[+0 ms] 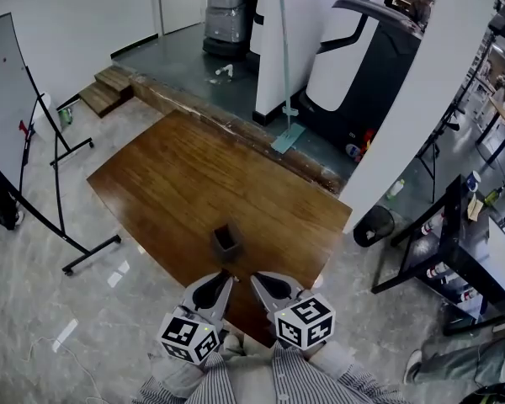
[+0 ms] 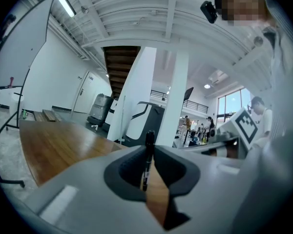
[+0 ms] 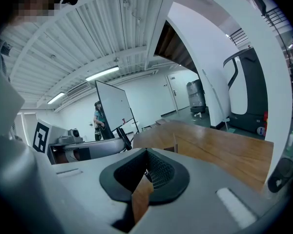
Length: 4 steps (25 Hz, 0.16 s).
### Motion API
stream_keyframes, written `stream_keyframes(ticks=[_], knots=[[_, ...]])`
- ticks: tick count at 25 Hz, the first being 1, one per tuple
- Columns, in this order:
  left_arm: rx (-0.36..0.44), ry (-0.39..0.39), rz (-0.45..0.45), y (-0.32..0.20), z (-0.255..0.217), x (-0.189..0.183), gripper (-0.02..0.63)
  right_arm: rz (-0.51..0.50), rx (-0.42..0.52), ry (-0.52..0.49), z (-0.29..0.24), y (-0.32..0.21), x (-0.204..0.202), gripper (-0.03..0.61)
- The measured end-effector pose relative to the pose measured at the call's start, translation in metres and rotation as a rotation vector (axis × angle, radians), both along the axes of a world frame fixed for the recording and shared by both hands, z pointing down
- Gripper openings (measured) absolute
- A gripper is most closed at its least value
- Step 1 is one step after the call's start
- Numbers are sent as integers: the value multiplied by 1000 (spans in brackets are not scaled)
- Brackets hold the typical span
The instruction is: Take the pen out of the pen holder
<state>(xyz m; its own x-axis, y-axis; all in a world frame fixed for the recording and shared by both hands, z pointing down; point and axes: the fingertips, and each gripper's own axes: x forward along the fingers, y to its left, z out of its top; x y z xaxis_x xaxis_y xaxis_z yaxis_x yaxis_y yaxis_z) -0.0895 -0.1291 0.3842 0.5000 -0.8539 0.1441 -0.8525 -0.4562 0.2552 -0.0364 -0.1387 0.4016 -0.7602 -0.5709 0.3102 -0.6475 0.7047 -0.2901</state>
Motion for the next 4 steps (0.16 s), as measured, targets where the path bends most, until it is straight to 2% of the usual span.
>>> stream_keyframes(ticks=[4], knots=[[-2,9,6,-6,-1,1,51,-6,5,-6,-1,-4,-1,-8]])
